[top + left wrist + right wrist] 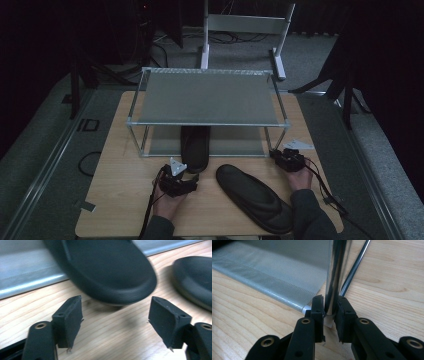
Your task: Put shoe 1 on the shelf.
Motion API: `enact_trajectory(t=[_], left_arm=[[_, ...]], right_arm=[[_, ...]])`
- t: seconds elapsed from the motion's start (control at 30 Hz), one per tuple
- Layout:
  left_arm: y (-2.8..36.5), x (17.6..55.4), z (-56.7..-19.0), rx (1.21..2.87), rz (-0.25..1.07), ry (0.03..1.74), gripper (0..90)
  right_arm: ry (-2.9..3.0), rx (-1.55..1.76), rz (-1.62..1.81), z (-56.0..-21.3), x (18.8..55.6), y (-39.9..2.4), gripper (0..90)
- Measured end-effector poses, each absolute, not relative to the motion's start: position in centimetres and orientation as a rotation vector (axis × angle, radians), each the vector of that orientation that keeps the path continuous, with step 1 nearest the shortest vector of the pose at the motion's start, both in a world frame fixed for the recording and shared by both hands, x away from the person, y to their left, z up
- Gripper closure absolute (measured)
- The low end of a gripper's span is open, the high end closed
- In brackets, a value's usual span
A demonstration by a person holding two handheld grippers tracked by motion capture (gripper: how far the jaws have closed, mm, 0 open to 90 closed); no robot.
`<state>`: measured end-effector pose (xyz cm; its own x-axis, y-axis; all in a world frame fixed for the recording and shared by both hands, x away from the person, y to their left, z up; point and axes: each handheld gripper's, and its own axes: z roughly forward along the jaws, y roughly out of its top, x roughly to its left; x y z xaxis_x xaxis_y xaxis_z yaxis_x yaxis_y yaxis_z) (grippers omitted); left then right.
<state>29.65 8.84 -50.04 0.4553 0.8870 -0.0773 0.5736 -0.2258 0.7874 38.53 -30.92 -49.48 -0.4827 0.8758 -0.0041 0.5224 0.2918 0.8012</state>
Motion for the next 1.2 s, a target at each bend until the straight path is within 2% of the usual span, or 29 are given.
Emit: enact_trajectory(t=[0.13, 0.43, 0.77, 1.2], left_arm=[[8.5, 30.0, -49.8, 1.928, 0.517, 1.211, 23.7], [8.5, 31.5, -49.4, 1.964, 0.535, 1.219, 26.5], [8.5, 34.9, -49.6, 1.971, 0.552, 1.195, 27.6], [8.9, 36.5, -49.8, 1.95, 0.539, 1.185, 28.1]], right_arm=[[2.117, 1.252, 1.059, -49.5, 38.5, -30.9, 78.0], [2.117, 1.252, 1.059, -49.5, 38.5, -30.9, 78.0], [2.117, 1.254, 1.06, -49.5, 38.6, -30.9, 78.1], [2.119, 1.252, 1.049, -49.4, 38.6, -30.8, 78.2]])
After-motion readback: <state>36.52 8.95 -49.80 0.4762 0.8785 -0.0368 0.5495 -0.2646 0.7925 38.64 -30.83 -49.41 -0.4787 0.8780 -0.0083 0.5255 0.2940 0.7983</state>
